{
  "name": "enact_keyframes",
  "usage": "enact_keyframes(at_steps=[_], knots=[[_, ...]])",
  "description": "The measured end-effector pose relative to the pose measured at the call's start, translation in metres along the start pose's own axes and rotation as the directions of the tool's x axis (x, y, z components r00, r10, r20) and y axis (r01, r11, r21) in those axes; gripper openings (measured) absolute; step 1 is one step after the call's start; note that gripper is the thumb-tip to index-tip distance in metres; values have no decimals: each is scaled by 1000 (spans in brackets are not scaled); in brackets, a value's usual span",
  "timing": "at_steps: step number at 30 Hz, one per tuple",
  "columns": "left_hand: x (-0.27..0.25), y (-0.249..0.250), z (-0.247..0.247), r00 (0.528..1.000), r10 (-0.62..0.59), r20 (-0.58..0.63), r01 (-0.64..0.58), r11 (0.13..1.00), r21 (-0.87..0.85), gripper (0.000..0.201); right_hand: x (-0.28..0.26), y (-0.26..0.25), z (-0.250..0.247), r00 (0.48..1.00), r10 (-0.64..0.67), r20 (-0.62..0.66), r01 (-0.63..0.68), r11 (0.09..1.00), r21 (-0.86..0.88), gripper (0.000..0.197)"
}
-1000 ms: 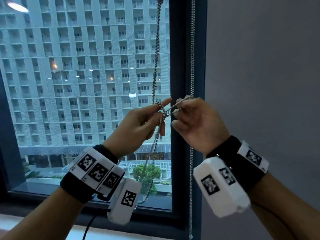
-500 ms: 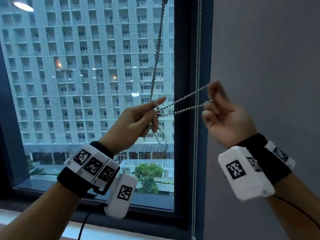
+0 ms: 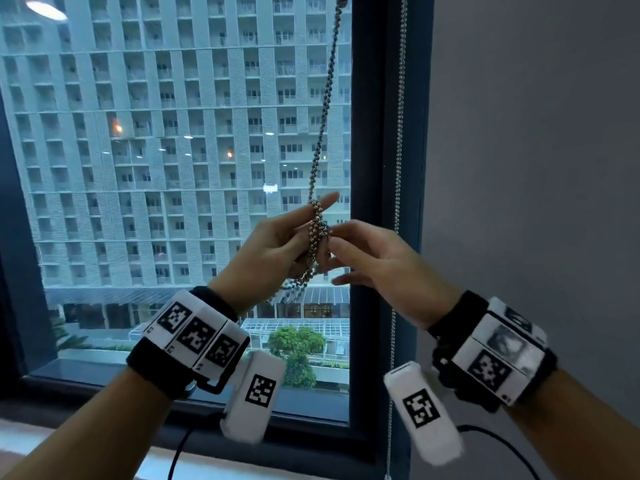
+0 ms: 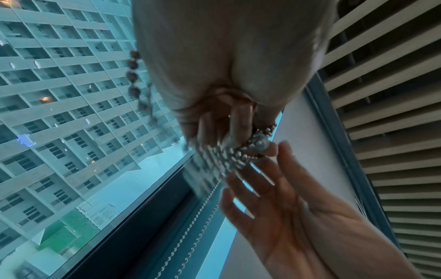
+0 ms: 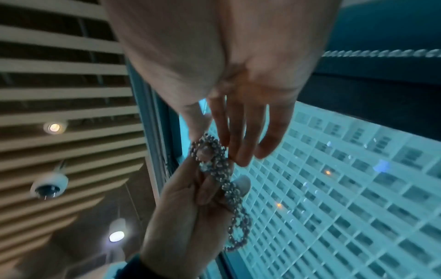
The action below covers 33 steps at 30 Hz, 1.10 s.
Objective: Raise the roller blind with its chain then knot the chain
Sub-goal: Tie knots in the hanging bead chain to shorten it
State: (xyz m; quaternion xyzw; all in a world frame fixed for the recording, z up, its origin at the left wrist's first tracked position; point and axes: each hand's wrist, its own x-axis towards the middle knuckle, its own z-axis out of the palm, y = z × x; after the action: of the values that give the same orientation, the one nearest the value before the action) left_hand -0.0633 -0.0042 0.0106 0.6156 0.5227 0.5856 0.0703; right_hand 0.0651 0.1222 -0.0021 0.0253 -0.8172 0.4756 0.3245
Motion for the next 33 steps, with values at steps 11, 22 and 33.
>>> enact_keyframes(at_steps=[11,22,33], knots=[[-3,5,-4,999,-9,40,9,1000,-13,41,15,-7,-3,858,-151,-491,116,988,-101,9],[0,4,-15,999,-35,-3,35,992,121,41,12,-8,-26,761,-98,-641,196,977,83,19],[-7,3,-16,998,-35,-45,36,999,12,40,-11,41,-20,932,114,-344,-232,917,-323,19]])
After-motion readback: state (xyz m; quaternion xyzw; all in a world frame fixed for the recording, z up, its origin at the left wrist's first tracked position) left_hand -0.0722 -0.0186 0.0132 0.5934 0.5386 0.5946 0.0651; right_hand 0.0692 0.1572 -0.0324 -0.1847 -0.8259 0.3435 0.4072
